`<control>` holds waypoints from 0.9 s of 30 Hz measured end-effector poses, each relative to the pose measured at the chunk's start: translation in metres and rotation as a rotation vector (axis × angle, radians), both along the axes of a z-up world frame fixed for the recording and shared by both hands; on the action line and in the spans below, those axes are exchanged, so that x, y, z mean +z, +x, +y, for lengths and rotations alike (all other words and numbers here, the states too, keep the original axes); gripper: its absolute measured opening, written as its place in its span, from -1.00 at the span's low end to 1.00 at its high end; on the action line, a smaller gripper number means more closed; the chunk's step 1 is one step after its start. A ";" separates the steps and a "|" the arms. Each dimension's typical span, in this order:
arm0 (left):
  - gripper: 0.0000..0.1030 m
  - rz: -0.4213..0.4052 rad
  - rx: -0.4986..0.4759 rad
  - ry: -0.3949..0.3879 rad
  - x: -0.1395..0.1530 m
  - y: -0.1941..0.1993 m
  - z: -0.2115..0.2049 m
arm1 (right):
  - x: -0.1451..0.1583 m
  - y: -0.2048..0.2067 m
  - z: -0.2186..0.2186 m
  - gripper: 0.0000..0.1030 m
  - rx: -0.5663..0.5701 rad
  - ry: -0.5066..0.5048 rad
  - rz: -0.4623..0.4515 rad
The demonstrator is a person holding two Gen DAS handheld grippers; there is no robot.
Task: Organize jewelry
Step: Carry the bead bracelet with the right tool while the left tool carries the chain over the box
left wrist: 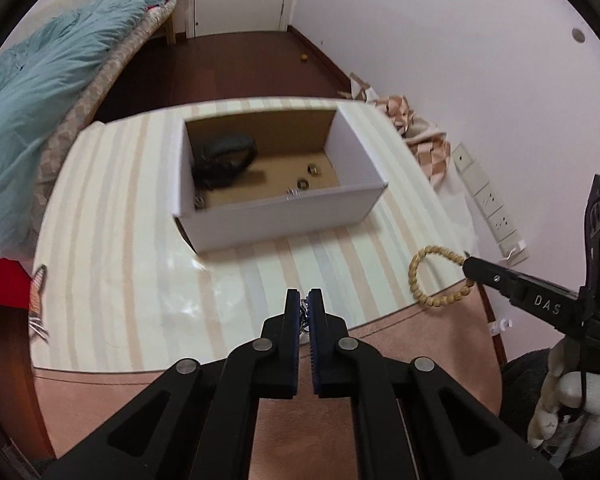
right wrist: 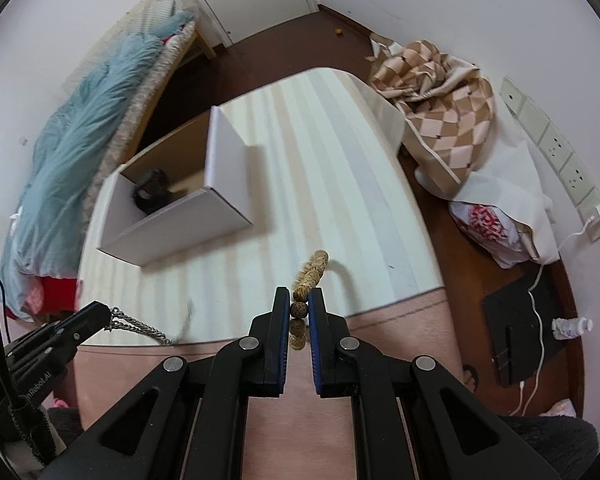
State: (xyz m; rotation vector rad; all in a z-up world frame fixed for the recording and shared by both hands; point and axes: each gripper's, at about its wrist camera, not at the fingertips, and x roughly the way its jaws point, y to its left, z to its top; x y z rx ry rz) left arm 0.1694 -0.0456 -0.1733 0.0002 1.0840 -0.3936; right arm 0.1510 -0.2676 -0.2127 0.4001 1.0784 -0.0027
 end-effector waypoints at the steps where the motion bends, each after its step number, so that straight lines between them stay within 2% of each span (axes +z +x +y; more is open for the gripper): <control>1: -0.97 -0.003 0.000 -0.010 0.005 0.001 0.002 | 0.005 0.001 0.003 -0.81 0.009 0.007 -0.008; 4: -0.97 -0.015 0.004 -0.035 0.019 0.003 0.008 | 0.020 0.005 0.012 -0.81 0.042 0.027 -0.036; 10: -0.97 -0.063 0.006 -0.102 0.063 0.012 0.020 | 0.074 0.018 0.034 -0.82 0.121 0.051 -0.131; 14: -0.97 -0.108 0.002 -0.138 0.093 0.033 0.024 | 0.109 0.036 0.048 -0.82 0.168 0.063 -0.193; 17: -0.97 -0.133 -0.003 -0.138 0.104 0.056 0.023 | 0.127 0.058 0.059 -0.82 0.203 0.035 -0.226; 19: -0.98 -0.118 -0.001 -0.139 0.102 0.074 0.024 | 0.132 0.077 0.066 -0.82 0.222 0.018 -0.226; 22: -0.98 -0.053 0.018 -0.170 0.086 0.109 0.025 | 0.131 0.100 0.076 -0.82 0.243 0.002 -0.209; 27: -0.98 -0.001 0.040 -0.144 0.058 0.140 0.023 | 0.120 0.131 0.086 -0.82 0.266 -0.002 -0.161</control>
